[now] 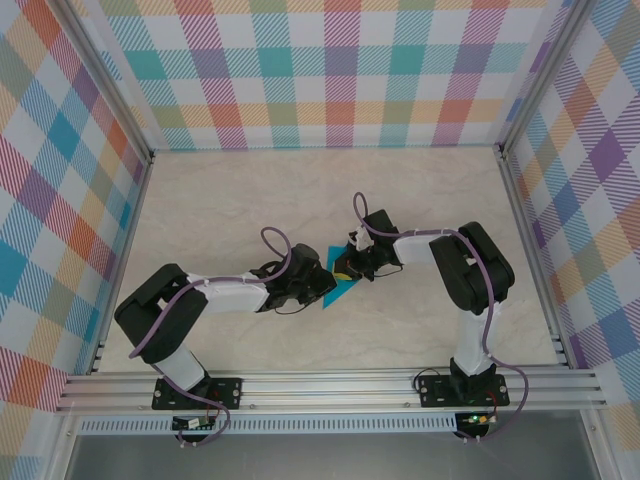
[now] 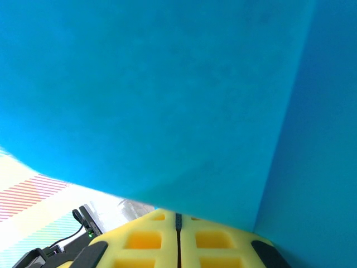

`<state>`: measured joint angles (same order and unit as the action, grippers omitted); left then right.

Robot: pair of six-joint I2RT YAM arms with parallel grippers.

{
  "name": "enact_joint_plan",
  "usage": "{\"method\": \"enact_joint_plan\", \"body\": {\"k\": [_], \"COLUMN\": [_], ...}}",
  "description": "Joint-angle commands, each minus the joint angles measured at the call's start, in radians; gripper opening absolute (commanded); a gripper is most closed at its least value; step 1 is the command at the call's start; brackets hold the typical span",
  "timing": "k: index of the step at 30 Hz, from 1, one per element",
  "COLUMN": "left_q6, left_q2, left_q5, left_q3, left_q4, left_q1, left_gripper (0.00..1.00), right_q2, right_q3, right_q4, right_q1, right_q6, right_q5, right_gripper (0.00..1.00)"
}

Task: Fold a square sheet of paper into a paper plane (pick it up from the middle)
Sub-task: Fourth fold the wing at the center of the table.

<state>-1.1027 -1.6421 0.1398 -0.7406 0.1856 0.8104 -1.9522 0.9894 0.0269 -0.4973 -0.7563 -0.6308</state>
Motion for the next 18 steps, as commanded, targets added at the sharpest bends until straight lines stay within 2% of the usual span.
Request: {"method": "enact_joint_plan", "body": {"k": [1,18], "left_q6": [0.024,0.017], "left_q2": [-0.026,-0.100], "left_q5": [-0.005,-0.010], "left_q3": [-0.034,-0.054], "left_q4": [0.008,0.031], "left_q1": [0.006,0.005], "left_gripper": [0.18,0.17], "right_q2": [-0.095,-0.090], "right_q3": [-0.045,-0.060], "right_q4": [0.072,0.063], "right_q1": [0.005,0.005], "right_q6": [-0.012,-0.017], "right_q5": [0.142,0.151], "right_gripper": [0.07,0.07]}}
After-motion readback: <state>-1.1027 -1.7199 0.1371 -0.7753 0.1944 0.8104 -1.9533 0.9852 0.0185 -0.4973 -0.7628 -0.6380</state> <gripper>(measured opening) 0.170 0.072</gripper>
